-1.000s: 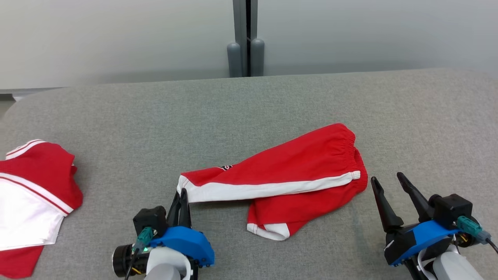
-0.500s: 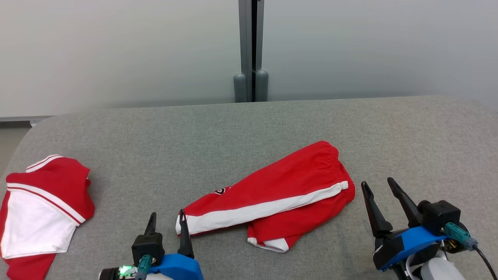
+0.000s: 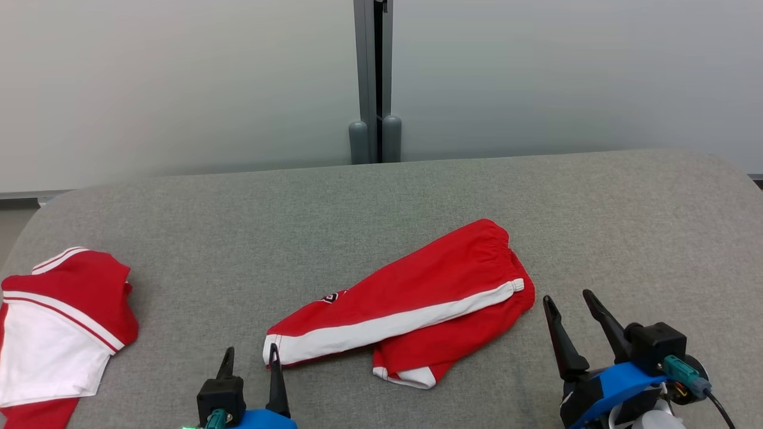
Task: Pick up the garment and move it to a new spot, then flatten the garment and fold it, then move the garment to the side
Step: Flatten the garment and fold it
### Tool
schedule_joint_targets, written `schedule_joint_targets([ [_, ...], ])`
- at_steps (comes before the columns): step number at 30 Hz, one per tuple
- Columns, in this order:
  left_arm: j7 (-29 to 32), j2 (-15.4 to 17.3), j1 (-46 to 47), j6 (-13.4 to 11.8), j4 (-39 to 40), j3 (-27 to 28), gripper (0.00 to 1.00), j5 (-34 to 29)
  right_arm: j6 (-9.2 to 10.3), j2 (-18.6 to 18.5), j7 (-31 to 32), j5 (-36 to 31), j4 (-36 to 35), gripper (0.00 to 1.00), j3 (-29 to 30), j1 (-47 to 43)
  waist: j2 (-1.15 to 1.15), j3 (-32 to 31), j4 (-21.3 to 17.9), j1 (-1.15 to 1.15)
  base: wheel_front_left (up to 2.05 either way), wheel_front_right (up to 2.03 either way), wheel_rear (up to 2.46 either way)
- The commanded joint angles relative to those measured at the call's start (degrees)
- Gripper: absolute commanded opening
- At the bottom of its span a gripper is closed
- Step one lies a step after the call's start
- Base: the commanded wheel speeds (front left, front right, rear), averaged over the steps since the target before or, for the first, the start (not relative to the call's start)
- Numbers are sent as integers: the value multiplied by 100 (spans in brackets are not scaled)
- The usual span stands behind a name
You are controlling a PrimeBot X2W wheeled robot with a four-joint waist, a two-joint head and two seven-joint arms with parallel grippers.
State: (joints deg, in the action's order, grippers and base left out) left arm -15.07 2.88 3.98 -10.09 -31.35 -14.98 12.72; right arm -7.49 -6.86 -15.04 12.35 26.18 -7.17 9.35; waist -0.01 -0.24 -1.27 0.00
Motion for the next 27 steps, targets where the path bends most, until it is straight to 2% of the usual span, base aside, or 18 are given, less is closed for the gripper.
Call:
schedule_joint_targets([
  [1,-15,1,19,72,-44,-24,100,68,-1,-29,-18,30,14,100,-21,-39,1,26,-22,0,0,0,0],
  [9,-15,1,294,457,-371,-146,100,680,-1,-196,-18,174,49,100,-141,35,1,191,-148,0,0,0,0],
  [20,-15,1,876,830,-1080,-105,100,1376,-1,-313,-18,312,0,100,-223,123,1,403,-217,0,0,0,0],
  [23,-16,1,994,970,-1305,-187,100,1593,-1,-295,-18,312,-23,100,-231,129,1,444,-226,0,0,0,0],
  [27,-15,2,1091,1027,-1444,-332,100,1966,-1,-336,-18,349,-33,100,-226,155,1,491,-207,0,0,0,0],
])
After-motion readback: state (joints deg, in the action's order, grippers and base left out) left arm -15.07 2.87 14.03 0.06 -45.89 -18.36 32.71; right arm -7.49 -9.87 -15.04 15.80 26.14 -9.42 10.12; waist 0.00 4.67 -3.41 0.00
